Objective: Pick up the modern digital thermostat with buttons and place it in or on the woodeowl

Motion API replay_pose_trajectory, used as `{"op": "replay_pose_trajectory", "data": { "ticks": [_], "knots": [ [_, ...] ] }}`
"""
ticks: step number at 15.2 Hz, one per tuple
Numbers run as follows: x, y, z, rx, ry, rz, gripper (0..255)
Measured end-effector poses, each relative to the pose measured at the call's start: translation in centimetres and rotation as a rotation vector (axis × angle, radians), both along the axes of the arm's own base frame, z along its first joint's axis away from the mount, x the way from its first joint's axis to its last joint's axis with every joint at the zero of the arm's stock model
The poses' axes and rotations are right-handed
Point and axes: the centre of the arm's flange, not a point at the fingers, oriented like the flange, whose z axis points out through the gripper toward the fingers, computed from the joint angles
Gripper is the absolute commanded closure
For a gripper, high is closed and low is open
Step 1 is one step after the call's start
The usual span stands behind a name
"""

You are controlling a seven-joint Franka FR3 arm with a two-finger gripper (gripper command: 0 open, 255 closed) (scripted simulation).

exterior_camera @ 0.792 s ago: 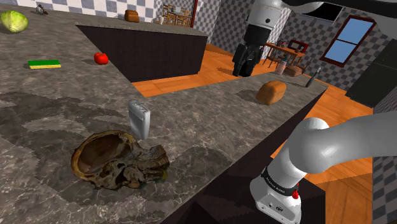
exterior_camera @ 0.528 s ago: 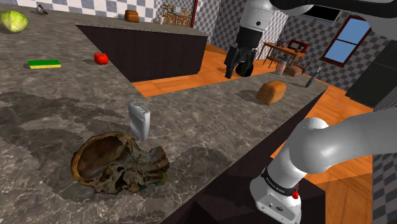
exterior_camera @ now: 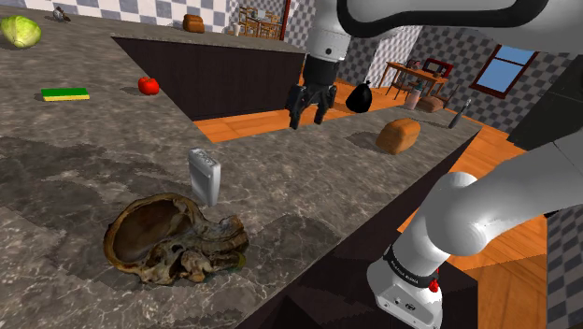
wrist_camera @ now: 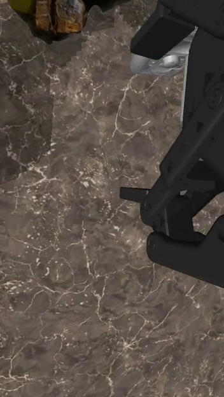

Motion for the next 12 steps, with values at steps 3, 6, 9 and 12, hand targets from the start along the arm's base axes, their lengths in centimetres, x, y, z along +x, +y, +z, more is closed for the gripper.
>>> {"op": "replay_pose_trajectory", "data": {
  "ticks": [3,6,9,12],
  "knots": [
    [2.3,2.7,-1.5,-0.006,0.000,0.000,0],
    [4.6,5.3,-3.5,-0.012,0.002,0.000,0],
    [6.9,7.8,-5.6,-0.018,0.003,0.000,0],
    [9.3,10.9,-7.4,-0.023,0.004,0.001,0]
  ]
}}
